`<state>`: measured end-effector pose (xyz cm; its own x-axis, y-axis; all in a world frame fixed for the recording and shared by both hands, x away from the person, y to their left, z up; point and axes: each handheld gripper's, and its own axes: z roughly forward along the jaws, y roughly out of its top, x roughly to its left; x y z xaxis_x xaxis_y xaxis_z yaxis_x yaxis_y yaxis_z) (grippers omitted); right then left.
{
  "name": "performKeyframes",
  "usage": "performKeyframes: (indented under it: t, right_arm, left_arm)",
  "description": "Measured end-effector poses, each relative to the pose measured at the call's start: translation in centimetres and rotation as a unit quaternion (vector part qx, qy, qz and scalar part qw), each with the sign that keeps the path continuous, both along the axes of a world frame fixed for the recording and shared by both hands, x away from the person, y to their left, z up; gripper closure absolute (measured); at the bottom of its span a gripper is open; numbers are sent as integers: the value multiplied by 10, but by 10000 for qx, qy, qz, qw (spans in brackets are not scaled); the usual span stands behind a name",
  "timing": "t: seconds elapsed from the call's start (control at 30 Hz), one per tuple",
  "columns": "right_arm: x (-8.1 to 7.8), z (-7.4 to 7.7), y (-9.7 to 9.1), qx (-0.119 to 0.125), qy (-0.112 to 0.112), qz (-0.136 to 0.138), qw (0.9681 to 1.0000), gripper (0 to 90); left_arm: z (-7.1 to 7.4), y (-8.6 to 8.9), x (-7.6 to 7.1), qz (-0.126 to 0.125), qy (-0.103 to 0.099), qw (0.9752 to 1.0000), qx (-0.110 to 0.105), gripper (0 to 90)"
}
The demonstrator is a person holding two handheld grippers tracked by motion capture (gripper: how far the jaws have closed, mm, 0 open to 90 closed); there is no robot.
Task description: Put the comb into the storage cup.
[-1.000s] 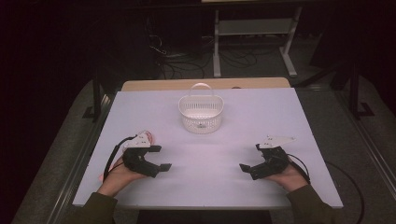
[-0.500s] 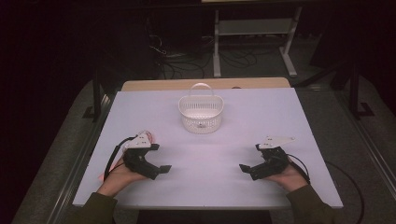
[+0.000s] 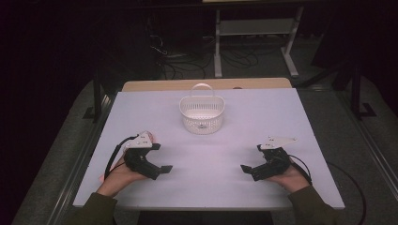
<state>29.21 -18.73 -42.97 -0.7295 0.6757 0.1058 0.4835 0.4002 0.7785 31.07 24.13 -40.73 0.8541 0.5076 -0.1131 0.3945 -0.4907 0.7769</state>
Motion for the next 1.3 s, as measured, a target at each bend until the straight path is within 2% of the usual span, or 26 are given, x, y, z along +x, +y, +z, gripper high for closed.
performKeyframes:
  t: [0.63,1.1,1.3]
  right_arm:
    - [-1,1,-1,20,-19,-21,10000,0]
    - [-1,1,-1,-8,-42,-4,10000,0]
    - [-2,1,-1,17,-38,-10,10000,0]
  left_arm:
    - [24,-5,14,-81,-179,9998,-51,5]
    - [23,9,13,207,-212,9995,-94,5]
    - [22,12,11,259,-213,9994,8,5]
